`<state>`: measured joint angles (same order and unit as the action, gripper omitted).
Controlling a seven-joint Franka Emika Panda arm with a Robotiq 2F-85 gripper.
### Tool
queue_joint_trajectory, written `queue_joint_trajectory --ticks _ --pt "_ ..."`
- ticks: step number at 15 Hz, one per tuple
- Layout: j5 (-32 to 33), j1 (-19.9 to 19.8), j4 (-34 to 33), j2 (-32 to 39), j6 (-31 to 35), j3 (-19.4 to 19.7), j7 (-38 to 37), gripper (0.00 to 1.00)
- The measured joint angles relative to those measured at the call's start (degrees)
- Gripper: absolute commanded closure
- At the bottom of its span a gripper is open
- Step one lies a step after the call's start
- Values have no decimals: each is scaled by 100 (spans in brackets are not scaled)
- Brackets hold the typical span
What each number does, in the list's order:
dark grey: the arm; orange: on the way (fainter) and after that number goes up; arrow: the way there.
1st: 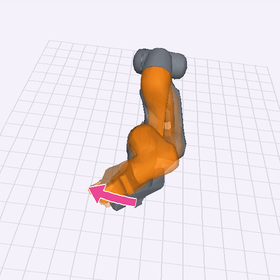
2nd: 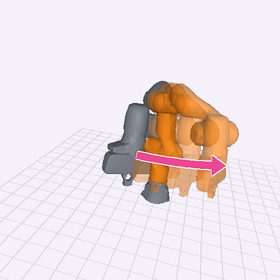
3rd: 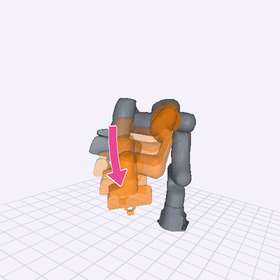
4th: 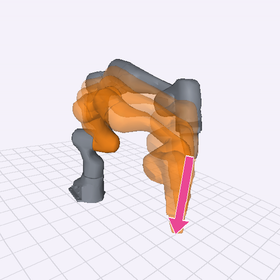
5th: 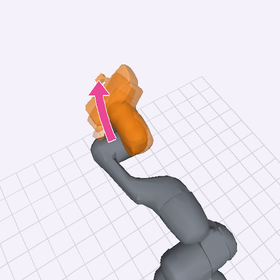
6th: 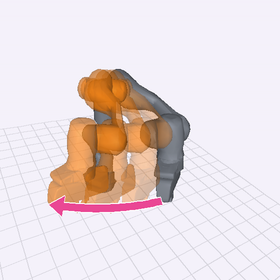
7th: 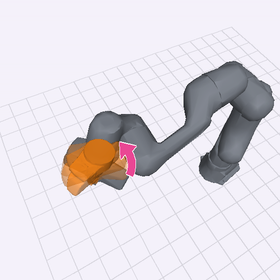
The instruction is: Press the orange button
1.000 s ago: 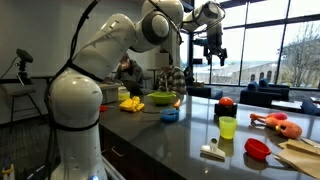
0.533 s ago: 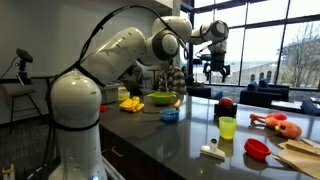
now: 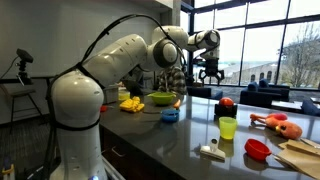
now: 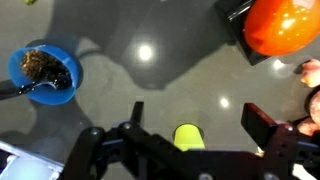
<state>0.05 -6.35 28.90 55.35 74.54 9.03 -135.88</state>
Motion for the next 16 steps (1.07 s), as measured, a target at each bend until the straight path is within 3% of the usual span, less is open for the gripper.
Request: queue_joint_trajectory --ticks 7,16 --pt "-29 -274 -426 221 1216 -72 -1027 0" --pt "-8 -238 -492 365 1194 -72 -1126 0"
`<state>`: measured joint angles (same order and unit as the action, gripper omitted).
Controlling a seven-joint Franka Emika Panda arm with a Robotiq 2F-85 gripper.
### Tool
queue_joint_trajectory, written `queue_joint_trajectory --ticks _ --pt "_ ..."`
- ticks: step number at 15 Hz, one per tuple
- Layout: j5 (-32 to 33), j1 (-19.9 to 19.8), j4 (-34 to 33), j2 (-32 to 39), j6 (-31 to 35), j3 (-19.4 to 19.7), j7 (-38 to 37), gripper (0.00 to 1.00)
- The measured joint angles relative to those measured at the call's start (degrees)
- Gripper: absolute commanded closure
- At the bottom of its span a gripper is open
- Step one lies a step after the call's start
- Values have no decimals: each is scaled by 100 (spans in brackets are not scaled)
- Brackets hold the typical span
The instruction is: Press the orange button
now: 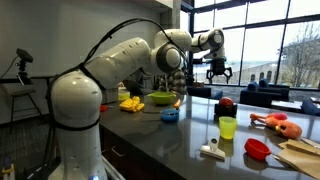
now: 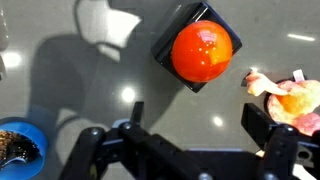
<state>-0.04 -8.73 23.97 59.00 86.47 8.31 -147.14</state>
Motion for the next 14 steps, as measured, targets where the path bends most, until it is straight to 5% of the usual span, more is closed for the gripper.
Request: queue_joint_trajectory --ticks 5,6,7,14 --pt "0 -12 -3 15 45 7 -32 0" --pt "0 -16 4 15 44 13 -62 7" --pt "4 -21 28 18 42 26 -88 25" --pt "-175 -88 151 249 -108 488 -165 79"
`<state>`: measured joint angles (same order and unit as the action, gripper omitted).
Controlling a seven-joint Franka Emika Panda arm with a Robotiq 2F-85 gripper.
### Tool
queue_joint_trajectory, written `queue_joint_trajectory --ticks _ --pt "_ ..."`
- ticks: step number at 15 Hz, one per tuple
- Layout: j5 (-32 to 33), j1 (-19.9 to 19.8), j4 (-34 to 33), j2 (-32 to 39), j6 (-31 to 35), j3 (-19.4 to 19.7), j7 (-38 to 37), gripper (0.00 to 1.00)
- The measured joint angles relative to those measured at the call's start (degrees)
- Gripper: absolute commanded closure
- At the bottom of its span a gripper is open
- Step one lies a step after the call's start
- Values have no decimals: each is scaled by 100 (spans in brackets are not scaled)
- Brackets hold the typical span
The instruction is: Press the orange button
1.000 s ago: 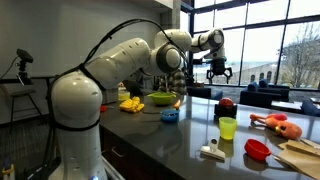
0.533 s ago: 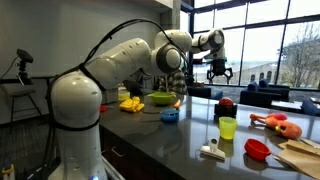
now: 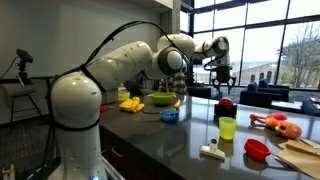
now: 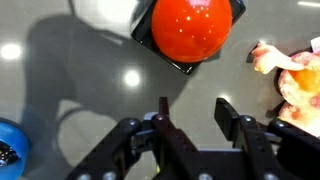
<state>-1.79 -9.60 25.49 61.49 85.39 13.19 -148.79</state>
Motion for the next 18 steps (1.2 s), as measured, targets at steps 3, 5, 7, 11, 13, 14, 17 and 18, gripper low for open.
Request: queue_joint_trajectory --ticks 3,5,7,11,13,14,17,18 --pt "-67 -1 53 0 0 154 0 99" --pt "-84 7 41 -7 2 161 0 100" --pt "-142 25 -10 -19 5 160 -1 100" --pt "-264 79 -138 -107 8 152 -1 100" --pt "-300 108 -155 -158 29 152 -1 100" --pt "-327 118 -160 -170 69 161 -1 100" --pt "-466 121 -168 -171 326 171 -1 100" --pt "-512 120 -168 -171 422 171 -1 100"
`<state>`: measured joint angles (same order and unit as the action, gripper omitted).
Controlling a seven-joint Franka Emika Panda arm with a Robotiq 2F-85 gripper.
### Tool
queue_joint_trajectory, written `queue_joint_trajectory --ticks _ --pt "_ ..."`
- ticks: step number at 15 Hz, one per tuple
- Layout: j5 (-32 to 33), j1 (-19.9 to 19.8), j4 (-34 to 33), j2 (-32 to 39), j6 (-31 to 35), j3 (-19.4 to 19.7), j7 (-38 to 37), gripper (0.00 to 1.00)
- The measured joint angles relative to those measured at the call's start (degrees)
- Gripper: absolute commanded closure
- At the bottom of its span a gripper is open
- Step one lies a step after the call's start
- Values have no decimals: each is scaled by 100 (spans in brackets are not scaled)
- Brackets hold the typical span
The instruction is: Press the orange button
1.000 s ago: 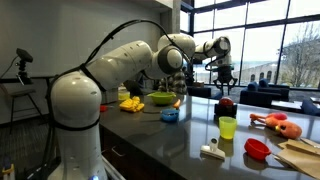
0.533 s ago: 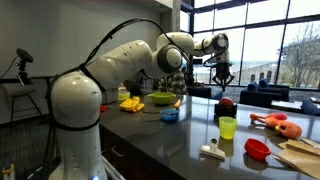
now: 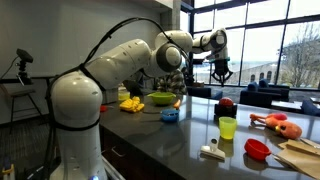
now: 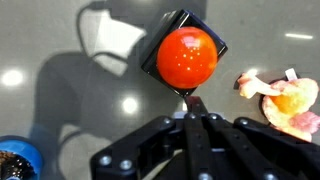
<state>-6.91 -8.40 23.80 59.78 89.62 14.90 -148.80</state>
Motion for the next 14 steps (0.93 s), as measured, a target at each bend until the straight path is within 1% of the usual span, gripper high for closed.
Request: queue_joint_trajectory --ticks 4,11,14 --pt "-52 6 12 10 211 -18 0 100" --pt "-52 3 208 39 229 10 0 100" --pt "-52 8 308 103 237 109 0 100"
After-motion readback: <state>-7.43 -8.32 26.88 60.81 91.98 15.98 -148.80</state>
